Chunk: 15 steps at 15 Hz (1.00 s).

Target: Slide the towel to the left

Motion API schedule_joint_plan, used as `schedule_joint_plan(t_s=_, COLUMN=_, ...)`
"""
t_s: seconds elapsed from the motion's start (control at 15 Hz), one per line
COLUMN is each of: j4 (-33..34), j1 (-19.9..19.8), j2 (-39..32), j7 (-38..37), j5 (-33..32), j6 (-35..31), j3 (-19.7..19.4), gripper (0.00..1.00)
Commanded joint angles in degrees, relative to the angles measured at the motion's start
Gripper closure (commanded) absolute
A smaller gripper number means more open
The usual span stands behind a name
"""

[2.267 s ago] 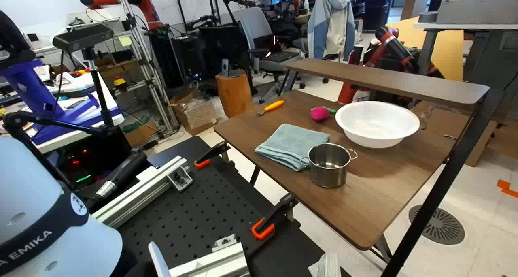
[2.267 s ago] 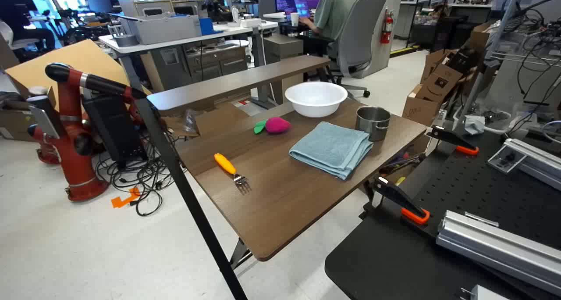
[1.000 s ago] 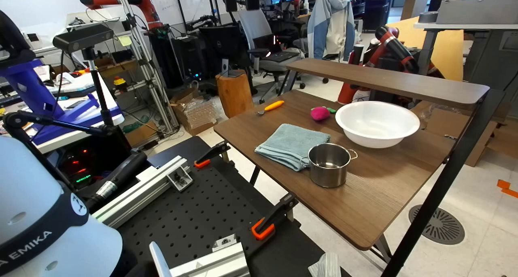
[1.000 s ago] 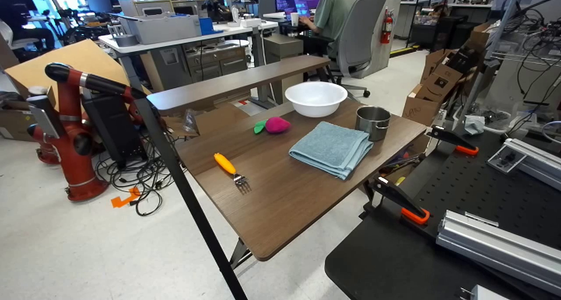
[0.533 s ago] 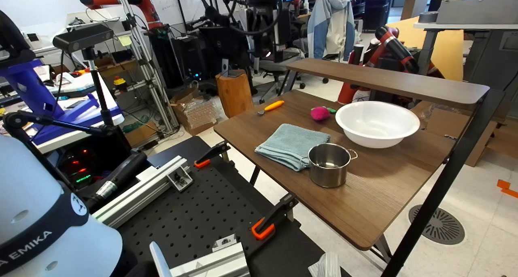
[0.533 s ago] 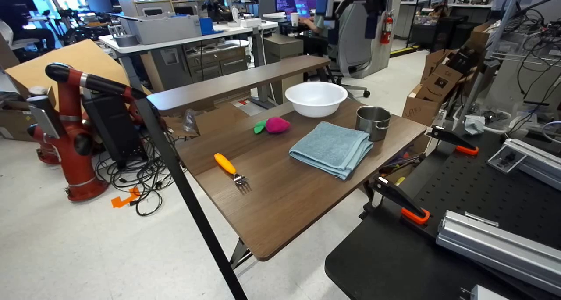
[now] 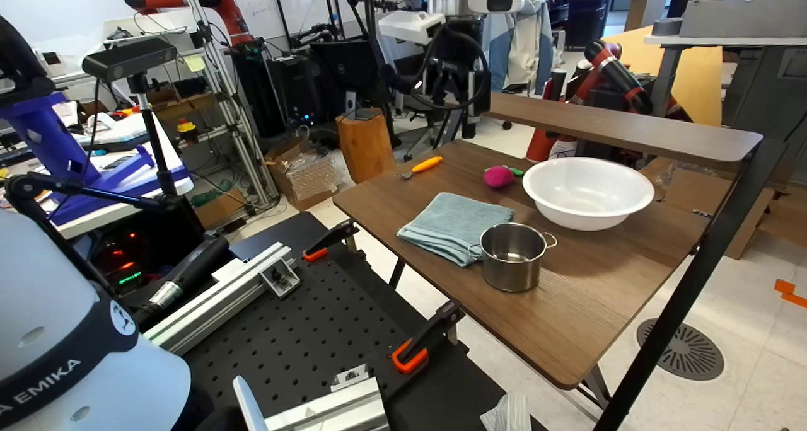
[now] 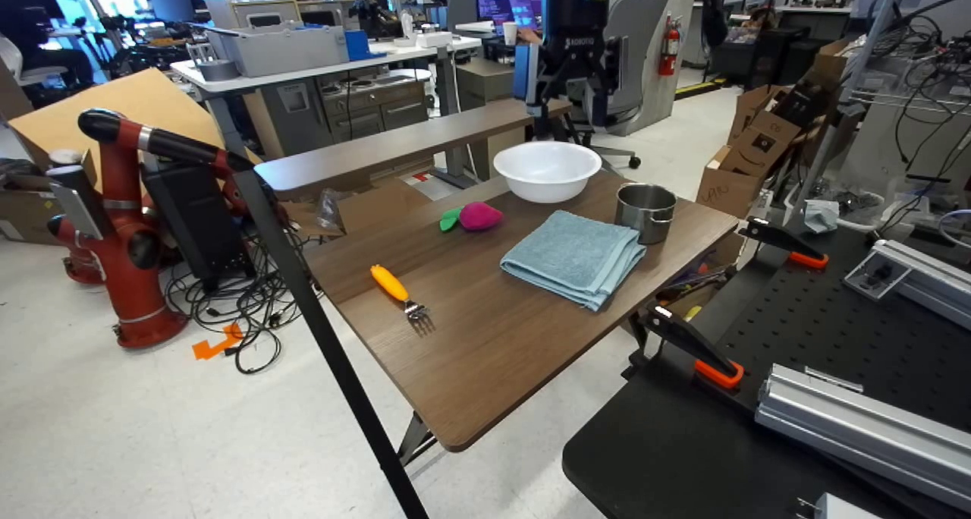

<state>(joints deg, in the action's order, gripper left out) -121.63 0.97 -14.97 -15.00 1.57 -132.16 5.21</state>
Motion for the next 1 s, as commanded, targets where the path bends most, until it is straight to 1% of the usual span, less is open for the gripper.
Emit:
schedule_joint_plan(t_s=0.0, j4=4.98, j1=0.87, j2=-6.14, j7=1.15, j5=0.79, j6=0.56, j3=-2.1, gripper=0.0)
schedule_joint_plan(t_s=0.33, j4=9.27, j1=1.28, j2=-13.68, j7=0.82, j5=0.31, j6=1.63, j3=-3.51, gripper=0.0)
schedule_joint_plan(t_s=0.4, j4=10.02, j1=1.29, j2=-14.08, j7=0.63, j5=0.35, j6=2.63, j3=-3.69, gripper=0.0)
schedule_joint_plan(t_s=0.47, j4=7.59, j1=1.2, j2=-13.02, j7=0.96, j5=0.75, j6=0.32, j3=-3.52, gripper=0.0)
schedule_joint_plan(t_s=0.67, j4=8.94, j1=1.17, j2=-13.81, j7=0.95, j5=0.75, j6=0.59, j3=-3.7, gripper=0.0)
schedule_joint_plan(t_s=0.87, j4=8.99, j1=1.18, j2=-13.81, j7=0.95, j5=0.75, j6=0.65, j3=-3.7, gripper=0.0)
schedule_joint_plan(t_s=0.93, j4=8.87, j1=1.72, j2=-13.94, j7=0.09, j5=0.05, j6=0.48, j3=-4.02, gripper=0.0)
